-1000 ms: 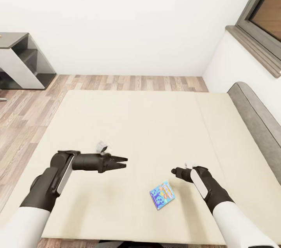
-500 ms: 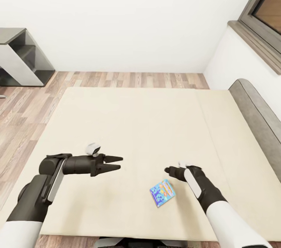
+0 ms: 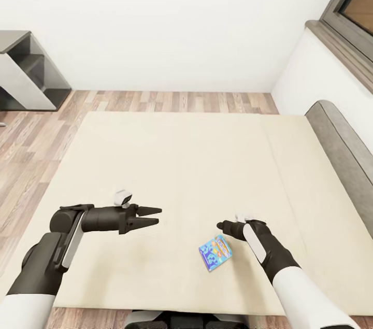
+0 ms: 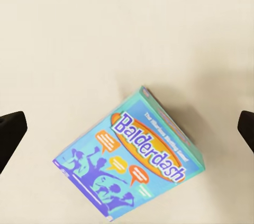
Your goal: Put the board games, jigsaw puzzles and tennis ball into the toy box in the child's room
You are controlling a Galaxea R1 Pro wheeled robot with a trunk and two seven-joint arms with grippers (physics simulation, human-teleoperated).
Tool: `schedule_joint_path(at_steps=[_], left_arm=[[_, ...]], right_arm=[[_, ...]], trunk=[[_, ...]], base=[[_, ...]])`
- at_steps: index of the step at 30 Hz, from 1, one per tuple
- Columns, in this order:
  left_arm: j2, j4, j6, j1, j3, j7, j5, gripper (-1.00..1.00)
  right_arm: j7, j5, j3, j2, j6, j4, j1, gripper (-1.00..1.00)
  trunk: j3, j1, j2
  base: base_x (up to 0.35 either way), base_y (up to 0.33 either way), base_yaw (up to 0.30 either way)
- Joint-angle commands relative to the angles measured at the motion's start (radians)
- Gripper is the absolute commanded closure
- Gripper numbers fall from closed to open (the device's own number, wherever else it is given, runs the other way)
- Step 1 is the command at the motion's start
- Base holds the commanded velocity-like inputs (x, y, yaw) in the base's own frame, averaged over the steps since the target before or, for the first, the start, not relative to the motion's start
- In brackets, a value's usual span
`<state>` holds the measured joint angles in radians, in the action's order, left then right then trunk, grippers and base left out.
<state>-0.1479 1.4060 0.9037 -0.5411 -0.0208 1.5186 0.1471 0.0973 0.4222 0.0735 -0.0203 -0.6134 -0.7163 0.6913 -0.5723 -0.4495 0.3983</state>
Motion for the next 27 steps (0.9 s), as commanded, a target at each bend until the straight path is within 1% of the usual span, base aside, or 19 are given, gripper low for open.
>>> schedule_joint_path(at_steps=[1, 27], left_arm=[[0.000, 0.000, 0.011, 0.000, 0.000, 0.003, 0.000, -1.00], [0.006, 0.001, 0.012, 0.001, 0.004, 0.000, -0.004, -1.00]], right_arm=[[0.010, 0.010, 0.003, 0.000, -0.003, -0.002, 0.000, -1.00], [0.010, 0.010, 0.003, 0.001, -0.006, -0.002, 0.000, -1.00]], trunk=[[-0.003, 0.000, 0.002], [-0.046, 0.000, 0.002]], base=[[0.000, 0.000, 0.000], [0.000, 0.000, 0.000]])
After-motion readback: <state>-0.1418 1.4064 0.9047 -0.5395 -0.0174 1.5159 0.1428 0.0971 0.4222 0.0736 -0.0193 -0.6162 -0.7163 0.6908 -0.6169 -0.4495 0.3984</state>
